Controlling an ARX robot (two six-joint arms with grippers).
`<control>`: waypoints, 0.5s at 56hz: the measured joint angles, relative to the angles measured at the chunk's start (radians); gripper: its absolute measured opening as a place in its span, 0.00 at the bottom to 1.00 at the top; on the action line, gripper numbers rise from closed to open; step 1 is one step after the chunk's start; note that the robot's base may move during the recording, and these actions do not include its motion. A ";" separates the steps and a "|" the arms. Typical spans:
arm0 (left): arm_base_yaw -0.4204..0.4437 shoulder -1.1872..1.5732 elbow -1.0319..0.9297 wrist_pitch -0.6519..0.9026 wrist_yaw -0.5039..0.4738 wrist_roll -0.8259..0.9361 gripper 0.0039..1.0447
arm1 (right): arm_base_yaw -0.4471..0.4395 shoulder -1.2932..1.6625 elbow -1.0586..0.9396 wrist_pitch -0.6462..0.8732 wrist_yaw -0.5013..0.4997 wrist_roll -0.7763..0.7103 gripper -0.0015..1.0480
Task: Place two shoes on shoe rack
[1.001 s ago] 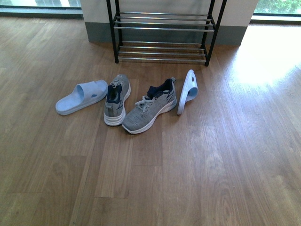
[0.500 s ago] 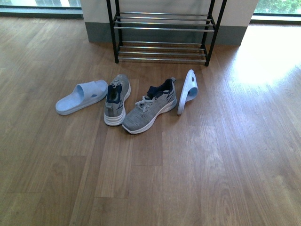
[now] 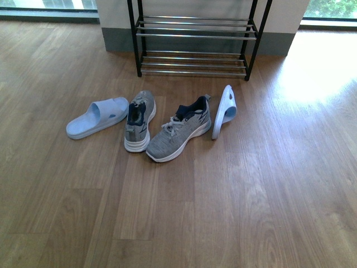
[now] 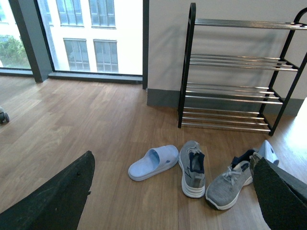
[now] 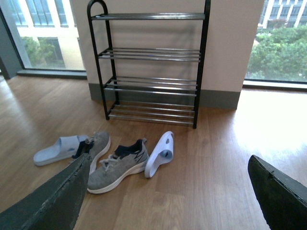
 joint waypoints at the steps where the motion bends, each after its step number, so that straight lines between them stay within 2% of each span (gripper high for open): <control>1: 0.000 0.000 0.000 0.000 0.000 0.000 0.91 | 0.000 0.000 0.000 0.000 0.000 0.000 0.91; 28: 0.000 0.000 0.000 0.000 0.002 0.000 0.91 | 0.000 0.000 0.000 -0.001 0.004 0.000 0.91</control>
